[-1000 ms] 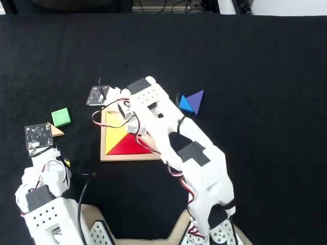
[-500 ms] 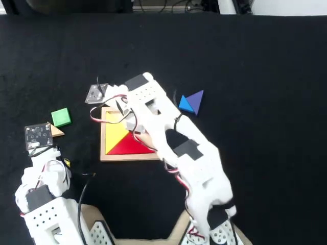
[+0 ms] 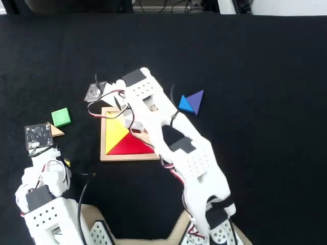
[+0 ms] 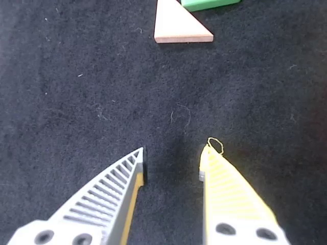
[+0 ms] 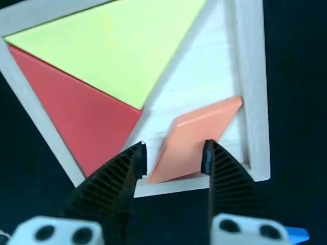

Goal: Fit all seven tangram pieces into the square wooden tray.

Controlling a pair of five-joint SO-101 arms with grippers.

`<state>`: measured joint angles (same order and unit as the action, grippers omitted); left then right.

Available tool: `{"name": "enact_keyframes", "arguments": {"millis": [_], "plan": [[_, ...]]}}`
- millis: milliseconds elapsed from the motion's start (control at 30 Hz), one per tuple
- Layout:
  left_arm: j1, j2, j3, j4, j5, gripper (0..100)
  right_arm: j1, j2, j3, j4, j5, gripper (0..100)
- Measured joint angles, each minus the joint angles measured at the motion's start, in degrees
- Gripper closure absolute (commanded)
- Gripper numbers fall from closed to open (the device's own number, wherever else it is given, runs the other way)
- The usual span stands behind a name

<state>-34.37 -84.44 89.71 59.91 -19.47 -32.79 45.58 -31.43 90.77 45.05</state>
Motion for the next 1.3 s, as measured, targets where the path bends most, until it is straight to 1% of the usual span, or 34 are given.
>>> {"name": "enact_keyframes", "arguments": {"millis": [167,433,700,967,1167,1300], "plan": [[0.0,0.0,0.0,0.0,0.0,82,0.3,1.1,-4.3,5.3,0.0,80.7],[0.0,0.0,0.0,0.0,0.0,82,0.3,0.0,-3.8,6.6,-3.3,80.7],[0.0,0.0,0.0,0.0,0.0,82,0.3,-0.2,-2.7,4.6,-8.1,80.7],[0.0,0.0,0.0,0.0,0.0,82,-0.7,-0.9,-2.1,1.5,-8.7,80.7],[0.0,0.0,0.0,0.0,0.0,82,-1.1,0.1,-2.2,-2.7,-8.8,80.7],[0.0,0.0,0.0,0.0,0.0,82,-1.8,0.9,-2.1,-3.3,-8.8,80.7]]}}
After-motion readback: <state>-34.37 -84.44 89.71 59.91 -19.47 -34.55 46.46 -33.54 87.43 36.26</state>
